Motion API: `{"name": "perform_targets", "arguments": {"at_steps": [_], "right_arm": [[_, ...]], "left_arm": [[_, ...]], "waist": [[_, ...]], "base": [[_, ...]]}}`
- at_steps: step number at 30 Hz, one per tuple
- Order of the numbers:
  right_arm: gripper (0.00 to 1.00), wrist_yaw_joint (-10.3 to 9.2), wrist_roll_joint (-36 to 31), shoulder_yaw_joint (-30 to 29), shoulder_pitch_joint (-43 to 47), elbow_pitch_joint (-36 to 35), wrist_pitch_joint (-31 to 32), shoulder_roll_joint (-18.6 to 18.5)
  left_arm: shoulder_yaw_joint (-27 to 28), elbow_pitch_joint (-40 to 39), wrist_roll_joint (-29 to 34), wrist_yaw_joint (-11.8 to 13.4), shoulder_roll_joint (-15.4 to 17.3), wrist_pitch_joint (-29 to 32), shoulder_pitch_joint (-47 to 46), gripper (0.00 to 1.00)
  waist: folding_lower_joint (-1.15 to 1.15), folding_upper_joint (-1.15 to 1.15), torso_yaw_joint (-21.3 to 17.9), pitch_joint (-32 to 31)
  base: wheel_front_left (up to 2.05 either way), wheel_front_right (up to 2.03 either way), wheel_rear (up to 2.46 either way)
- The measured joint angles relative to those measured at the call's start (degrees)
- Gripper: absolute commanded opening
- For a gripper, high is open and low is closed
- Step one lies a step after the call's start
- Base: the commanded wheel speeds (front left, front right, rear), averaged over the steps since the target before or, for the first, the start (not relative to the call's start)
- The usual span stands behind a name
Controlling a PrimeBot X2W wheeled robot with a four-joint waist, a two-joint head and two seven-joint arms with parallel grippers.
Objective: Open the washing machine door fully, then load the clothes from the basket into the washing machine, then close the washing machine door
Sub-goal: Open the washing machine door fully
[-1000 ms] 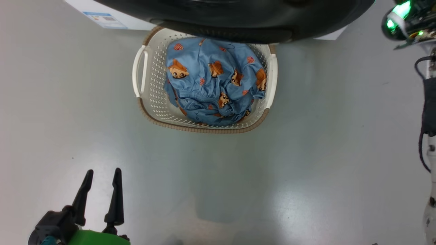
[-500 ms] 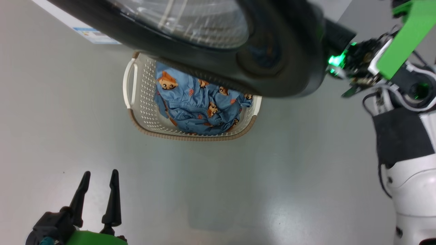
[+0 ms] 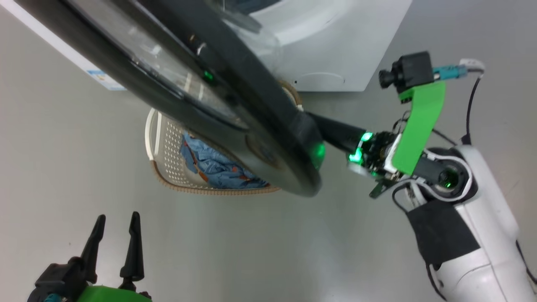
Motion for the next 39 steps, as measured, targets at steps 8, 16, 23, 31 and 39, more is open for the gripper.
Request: {"name": "perform_targets", "arguments": {"at_steps": [8,16,23,31,39], "right_arm": [[0.0,-0.01,0.6,3.8,5.0,0.1,-4.9,0.7],[0.0,-0.01,3.5,10.1,8.5,1.1,-10.8,0.7],[0.0,-0.01,4.8,14.2,8.9,2.7,-14.0,0.7],[0.0,-0.01,6.3,17.8,9.3,3.2,-17.8,0.7],[0.0,-0.01,8.0,21.5,9.5,4.2,-21.7,0.7]], "left_arm": [[0.0,0.5,-0.6,0.0,0.0,0.0,0.3,1.0],[-1.0,1.3,-1.5,0.1,0.1,0.0,2.8,1.0],[-1.1,1.3,-1.8,0.1,0.1,0.0,3.2,1.0],[-1.7,1.4,-2.1,0.2,0.1,0.0,4.0,1.0],[-2.8,1.3,-2.4,0.6,0.1,0.0,4.0,1.0]], "waist": [[0.0,0.0,-0.8,-5.6],[0.0,0.0,-0.5,-11.2],[0.0,0.0,0.6,-14.3],[0.0,0.0,2.2,-16.1],[0.0,0.0,3.4,-16.8]], "base": [[0.0,0.0,0.0],[0.0,0.0,0.0],[0.0,0.0,0.0],[0.0,0.0,0.0],[0.0,0.0,0.0]]}}
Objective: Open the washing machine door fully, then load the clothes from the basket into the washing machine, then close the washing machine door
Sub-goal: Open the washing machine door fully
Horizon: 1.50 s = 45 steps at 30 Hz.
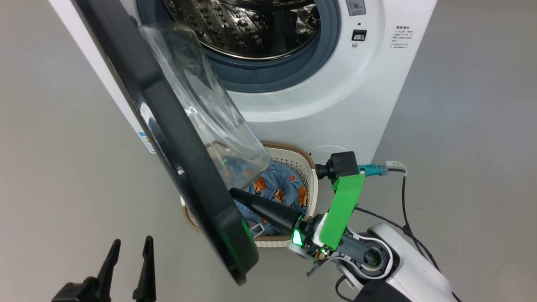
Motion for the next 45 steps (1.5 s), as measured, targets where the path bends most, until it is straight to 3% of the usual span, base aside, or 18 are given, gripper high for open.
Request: {"name": "perform_targets", "arguments": {"at_steps": [10,17,18,19,23,24,26,29,33,37,45], "right_arm": [[0.0,0.0,1.1,4.8,0.0,1.4,-4.3,-0.1],[0.0,0.0,-0.8,4.8,0.5,1.1,-8.1,0.2],[0.09,0.0,-1.6,4.7,0.5,0.9,-8.7,0.2],[0.27,0.0,-3.0,4.6,0.5,0.6,-9.3,0.2],[0.51,0.0,-9.5,3.3,1.1,-1.6,-12.7,-0.5],[0.74,0.0,-11.6,3.2,1.7,-2.3,-14.5,-1.2],[1.0,0.0,-14.8,3.1,3.3,-3.5,-18.9,-3.2],[1.0,0.0,-21.0,4.0,4.9,-3.8,-27.5,-7.4],[1.0,0.0,-23.7,4.0,6.7,-3.2,-38.5,-11.6],[1.0,0.0,-29.3,2.1,8.5,-0.9,-41.1,-15.5],[1.0,0.01,-46.4,-15.8,17.8,-1.9,-41.1,-13.0]], "left_arm": [[-0.3,0.1,-0.1,0.0,0.0,0.0,0.2,1.0],[0.4,0.2,-0.1,0.0,0.1,0.0,1.3,1.0],[0.6,0.2,-0.1,0.0,0.1,0.0,1.3,1.0],[0.9,0.2,-0.1,0.0,0.1,0.0,1.3,1.0],[1.5,0.2,0.1,-0.1,0.2,0.0,1.3,1.0],[1.6,0.2,0.1,-0.1,0.2,0.0,1.3,1.0],[2.0,0.4,0.5,-0.1,0.2,0.0,1.4,1.0],[2.9,0.5,0.8,-0.1,0.2,0.0,2.2,1.0],[4.1,0.9,1.1,-0.8,0.2,0.0,3.0,1.0],[5.6,0.9,1.9,-1.6,0.2,0.0,3.3,1.0],[8.1,0.9,2.2,-2.6,0.2,0.0,3.5,1.0]], "waist": [[0.0,0.0,0.6,-1.9],[0.0,0.0,-0.4,-3.3],[0.0,0.0,-0.6,-3.4],[0.0,0.0,-0.9,-3.5],[0.0,0.0,-1.8,-4.3],[0.0,0.0,-1.9,-4.7],[0.0,0.0,-2.2,-5.3],[0.0,0.0,-2.8,-6.2],[0.0,0.0,-3.8,-7.2],[0.0,0.0,-5.2,-7.8],[0.0,0.0,-8.1,-8.7]], "base": [[0.0,0.0,0.0],[0.0,0.0,0.0],[0.0,0.0,0.0],[0.0,0.0,0.0],[0.0,0.0,0.0],[0.0,0.0,0.0],[0.0,0.0,0.0],[0.0,0.0,0.0],[0.0,0.0,0.0],[0.0,0.0,0.0],[0.0,0.0,0.0]]}}
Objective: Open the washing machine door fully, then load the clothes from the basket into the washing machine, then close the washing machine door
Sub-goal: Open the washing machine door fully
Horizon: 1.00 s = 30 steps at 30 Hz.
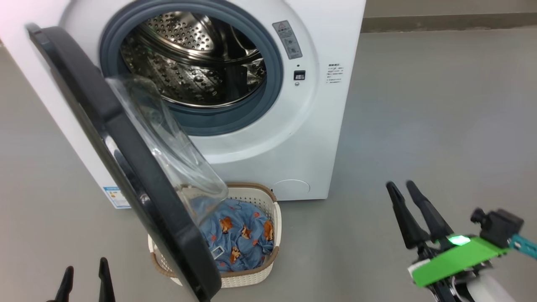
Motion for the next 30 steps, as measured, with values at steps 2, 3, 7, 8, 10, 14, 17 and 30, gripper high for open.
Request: {"name": "perform_targets", "arguments": {"at_steps": [2,3,7,8,10,14,17,30], "right_arm": [[1.0,0.0,-4.4,-3.2,2.7,-0.4,0.0,1.1],[1.0,0.0,-6.5,-4.9,3.9,-0.6,0.0,1.8],[1.0,0.0,-15.3,-11.4,7.9,-1.7,0.0,4.7],[1.0,0.0,-17.5,-12.6,8.8,-2.1,0.0,5.5],[1.0,0.0,-20.7,-14.9,10.4,-2.7,0.0,7.3],[1.0,0.01,-28.2,-18.2,12.4,-3.4,0.0,8.5],[1.0,0.01,-33.6,-20.0,13.5,-3.7,0.0,8.6],[1.0,0.01,-43.0,-24.5,15.7,-0.6,0.0,9.5]], "left_arm": [[0.3,0.1,0.0,0.0,0.0,0.0,0.1,1.0],[0.3,0.1,0.0,0.0,0.0,0.0,0.1,1.0],[0.4,0.3,0.0,0.0,0.0,0.0,0.3,1.0],[0.4,0.3,0.0,0.0,0.0,0.0,0.5,1.0],[0.5,0.4,0.0,0.0,0.0,0.0,1.3,1.0],[0.8,0.6,0.0,-0.4,0.0,0.0,2.2,1.0],[1.2,0.6,0.0,-0.4,0.0,0.0,2.3,1.0],[2.3,0.7,0.0,-1.0,0.0,0.0,4.6,1.0]], "waist": [[0.0,0.0,-0.4,-0.3],[0.0,0.0,-0.6,-0.4],[0.0,0.0,-0.9,-0.8],[0.0,0.0,-1.1,-0.8],[0.0,0.0,-1.5,-0.9],[0.0,0.0,-2.3,-1.3],[0.0,0.0,-2.8,-1.7],[0.0,0.0,-3.3,-2.8]], "base": [[0.0,0.0,0.0],[0.0,0.0,0.0],[0.0,0.0,0.0],[0.0,0.0,0.0],[0.0,0.0,0.0],[0.0,0.0,0.0],[0.0,0.0,0.0],[0.0,0.0,0.0]]}}
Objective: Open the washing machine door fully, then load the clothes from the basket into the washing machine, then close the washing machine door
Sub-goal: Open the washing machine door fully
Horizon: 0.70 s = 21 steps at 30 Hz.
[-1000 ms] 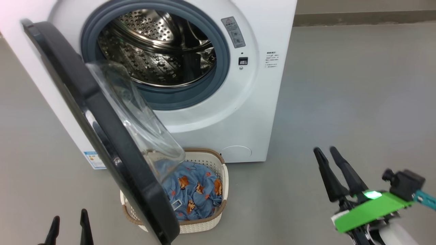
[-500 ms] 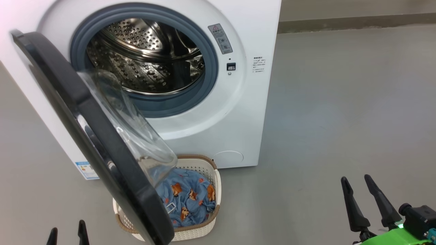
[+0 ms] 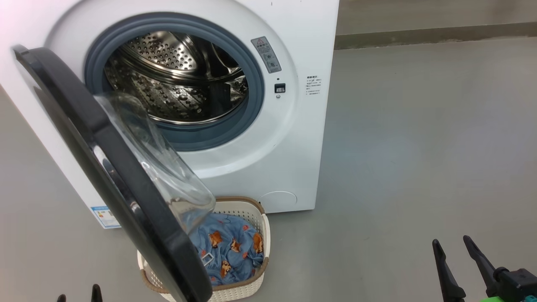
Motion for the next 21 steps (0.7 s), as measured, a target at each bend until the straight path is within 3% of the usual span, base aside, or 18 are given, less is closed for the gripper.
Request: {"name": "perform_targets", "arguments": {"at_steps": [21], "right_arm": [[1.0,0.0,-0.7,-0.7,-0.1,1.0,0.0,0.7]], "left_arm": [[0.2,0.0,0.4,-0.1,0.0,0.0,0.0,1.0]], "waist": [[0.0,0.0,0.2,0.3]], "base": [[0.0,0.0,0.0]]}}
